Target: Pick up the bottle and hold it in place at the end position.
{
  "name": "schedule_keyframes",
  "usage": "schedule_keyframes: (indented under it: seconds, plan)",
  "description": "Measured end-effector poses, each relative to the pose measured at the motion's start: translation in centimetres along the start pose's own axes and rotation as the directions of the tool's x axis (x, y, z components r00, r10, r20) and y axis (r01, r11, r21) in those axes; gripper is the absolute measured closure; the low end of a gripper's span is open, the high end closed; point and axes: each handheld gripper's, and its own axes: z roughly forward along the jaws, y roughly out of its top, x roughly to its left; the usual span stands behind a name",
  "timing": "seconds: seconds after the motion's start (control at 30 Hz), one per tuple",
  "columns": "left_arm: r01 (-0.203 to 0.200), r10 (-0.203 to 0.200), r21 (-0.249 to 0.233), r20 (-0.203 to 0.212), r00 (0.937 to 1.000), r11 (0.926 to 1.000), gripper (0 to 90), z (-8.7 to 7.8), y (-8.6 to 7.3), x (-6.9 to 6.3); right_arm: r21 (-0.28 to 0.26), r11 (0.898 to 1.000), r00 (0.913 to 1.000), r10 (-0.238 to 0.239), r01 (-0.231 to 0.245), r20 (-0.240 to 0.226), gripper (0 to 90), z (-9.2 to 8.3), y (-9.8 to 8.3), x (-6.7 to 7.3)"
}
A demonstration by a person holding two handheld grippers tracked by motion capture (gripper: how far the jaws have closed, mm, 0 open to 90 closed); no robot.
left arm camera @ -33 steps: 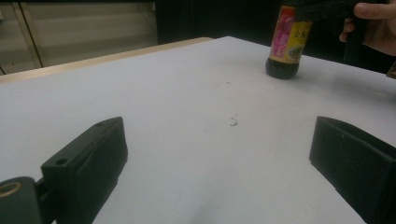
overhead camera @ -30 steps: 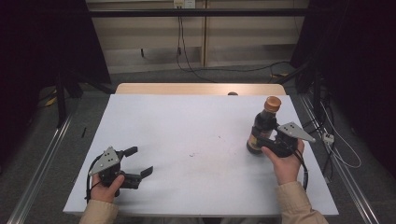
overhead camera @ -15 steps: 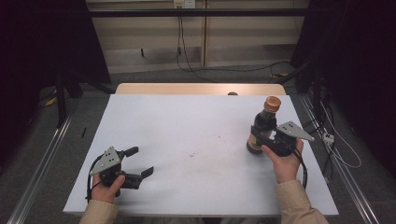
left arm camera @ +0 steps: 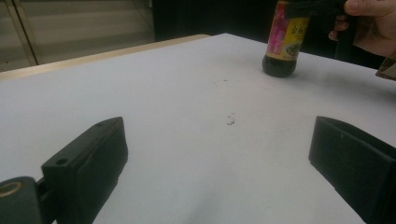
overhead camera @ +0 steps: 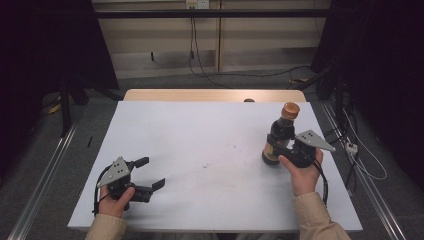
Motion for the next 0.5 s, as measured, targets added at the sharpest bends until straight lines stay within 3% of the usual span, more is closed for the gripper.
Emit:
schedule_keyframes:
  seconds: [0.27, 0.5]
  plan:
    - [-0.001, 0.001, -0.001, 0.002, 1.0000, 1.0000, 4.3, -0.1, 0.0, 0.0, -0.012, 0.999, 0.9979, -0.042, 0.042, -0.048, 30.9, 0.9, 1.0, 2.3]
    - [-0.003, 0.003, -0.004, 0.004, 1.0000, 1.0000, 4.3, -0.1, 0.0, 0.0, -0.015, 1.000, 0.9966, -0.028, 0.027, -0.078, 30.9, 1.7, 1.2, 3.5]
